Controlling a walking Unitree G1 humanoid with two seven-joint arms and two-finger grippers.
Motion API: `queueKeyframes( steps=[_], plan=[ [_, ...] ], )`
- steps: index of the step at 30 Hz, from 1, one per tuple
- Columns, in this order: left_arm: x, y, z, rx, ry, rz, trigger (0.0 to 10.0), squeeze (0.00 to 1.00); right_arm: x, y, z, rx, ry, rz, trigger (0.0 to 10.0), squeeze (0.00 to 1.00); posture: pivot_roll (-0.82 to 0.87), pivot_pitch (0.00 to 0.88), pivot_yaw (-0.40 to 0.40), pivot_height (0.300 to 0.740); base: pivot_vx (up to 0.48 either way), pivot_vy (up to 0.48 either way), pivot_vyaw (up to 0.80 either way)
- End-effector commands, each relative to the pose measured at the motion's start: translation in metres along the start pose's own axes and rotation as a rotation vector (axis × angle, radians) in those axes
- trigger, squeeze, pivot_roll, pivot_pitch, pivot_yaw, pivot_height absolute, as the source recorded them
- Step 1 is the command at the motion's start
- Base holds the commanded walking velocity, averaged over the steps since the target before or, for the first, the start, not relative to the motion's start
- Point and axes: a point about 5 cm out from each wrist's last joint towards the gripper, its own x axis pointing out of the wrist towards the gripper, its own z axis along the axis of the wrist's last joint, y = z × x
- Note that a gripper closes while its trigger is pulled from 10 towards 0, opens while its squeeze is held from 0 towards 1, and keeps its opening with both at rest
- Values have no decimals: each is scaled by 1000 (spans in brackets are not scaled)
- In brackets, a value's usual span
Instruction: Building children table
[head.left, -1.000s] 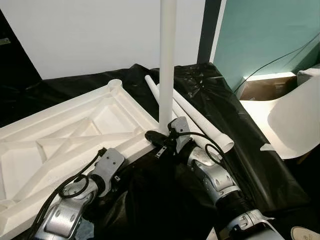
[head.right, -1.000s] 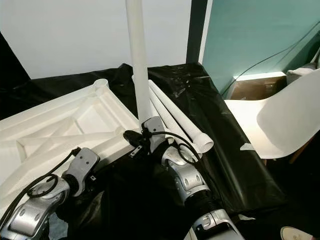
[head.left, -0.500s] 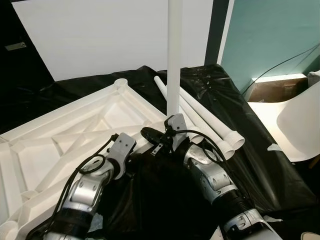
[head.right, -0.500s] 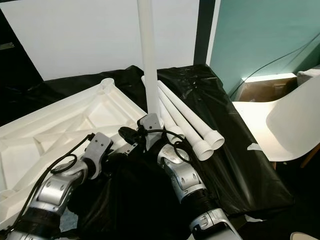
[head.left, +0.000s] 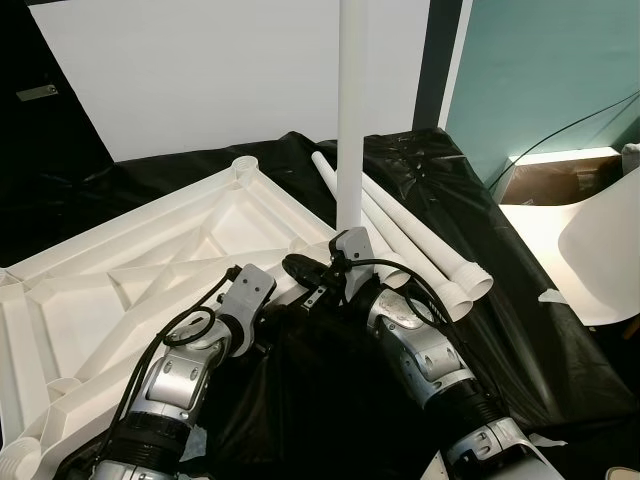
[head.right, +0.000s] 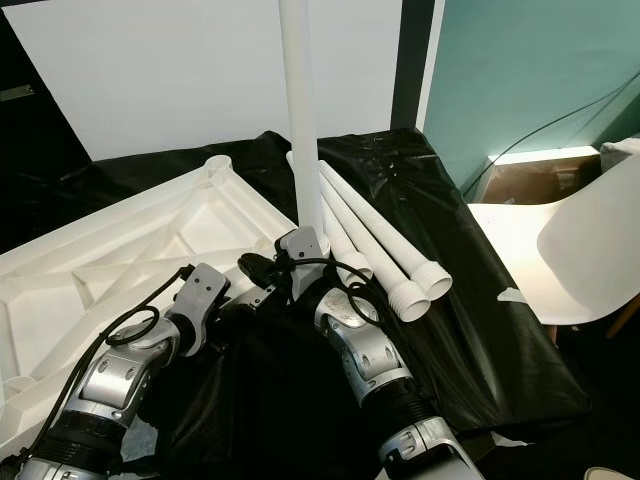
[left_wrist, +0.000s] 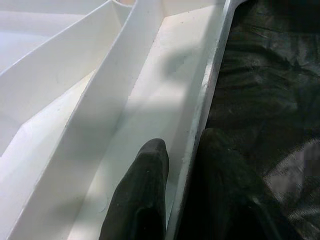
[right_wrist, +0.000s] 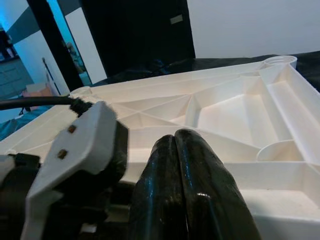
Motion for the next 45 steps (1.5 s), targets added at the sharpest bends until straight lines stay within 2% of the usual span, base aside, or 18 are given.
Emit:
queueKeyframes(
  steps=[1, 4, 5, 9, 10, 11, 12, 13, 15, 16, 21, 25, 29, 32, 36, 45],
  plan=[
    [2, 10, -22, -39, 88, 250, 0, 0, 1, 0, 1, -3, 9, 16, 10000, 0, 181, 0, 2, 740, 0, 0, 0],
    [4, 8, -21, -61, 71, 262, 0, 0, 1, -2, 3, -15, 13, 27, 10000, 0, 170, 0, -10, 740, 0, 0, 0],
    [6, 5, -23, -70, 62, 280, 1961, 0, 0, -4, 3, -21, 16, 29, 10000, 0, 158, 0, -11, 740, 0, 0, 0],
    [6, 4, -24, -70, 63, 291, 1961, 0, -1, -4, 3, -23, 18, 27, 10000, 0, 158, 0, -11, 740, 0, 0, 0],
    [6, 5, -27, -52, 75, 300, 8196, 0, -2, -5, 2, -17, 21, 16, 10000, 0, 144, 0, 4, 740, 0, 0, 0],
    [6, 5, -28, -38, 83, 305, 8784, 0, -3, -5, 2, -13, 23, 8, 10000, 0, 144, 0, 4, 740, 0, 0, 0],
    [6, 5, -28, -38, 83, 305, 8784, 0, -3, -5, 2, -13, 23, 8, 10000, 0, 144, 0, 4, 740, 0, 0, 0],
    [5, 10, -27, -34, 82, 331, 7255, 0, -4, -6, 1, -6, 24, -12, 10000, 0, 136, 0, 13, 740, 0, 0, 0],
    [5, 12, -26, -39, 78, 340, 7255, 0, -4, -7, 1, -5, 23, -17, 10000, 0, 136, 0, 13, 740, 0, 0, 0],
    [6, 15, -24, -54, 68, 354, 0, 0, -5, -7, 1, -5, 22, -19, 10000, 0, 133, 0, 16, 740, 0, 0, 0],
    [14, 17, -11, -117, 30, 405, 0, 0, -5, -8, 2, -11, 20, -24, 10000, 0, 118, 0, 25, 740, 0, 0, 0],
    [18, 16, -8, -127, 20, 419, 0, 0, -5, -9, 2, -14, 18, -30, 10000, 0, 113, 0, 28, 740, 0, 0, 0],
    [20, 17, -7, -172, 9, 460, 0, 0, -6, -10, 3, -17, 18, -43, 10000, 0, 105, 0, 35, 740, 0, 0, 0],
    [20, 18, -7, -182, 7, 470, 0, 0, -6, -11, 3, -18, 18, -45, 10000, 0, 105, 0, 35, 740, 0, 0, 0],
    [19, 26, -5, -234, -19, 567, 0, 0, -6, -11, 3, -22, 18, -48, 10000, 0, 104, 0, 37, 740, 0, 0, 0],
    [12, 41, -4, -323, -54, 701, 0, 31, -5, -11, 3, -27, 18, -44, 10000, 0, 108, 0, 33, 740, 0, 0, 0]
  ],
)
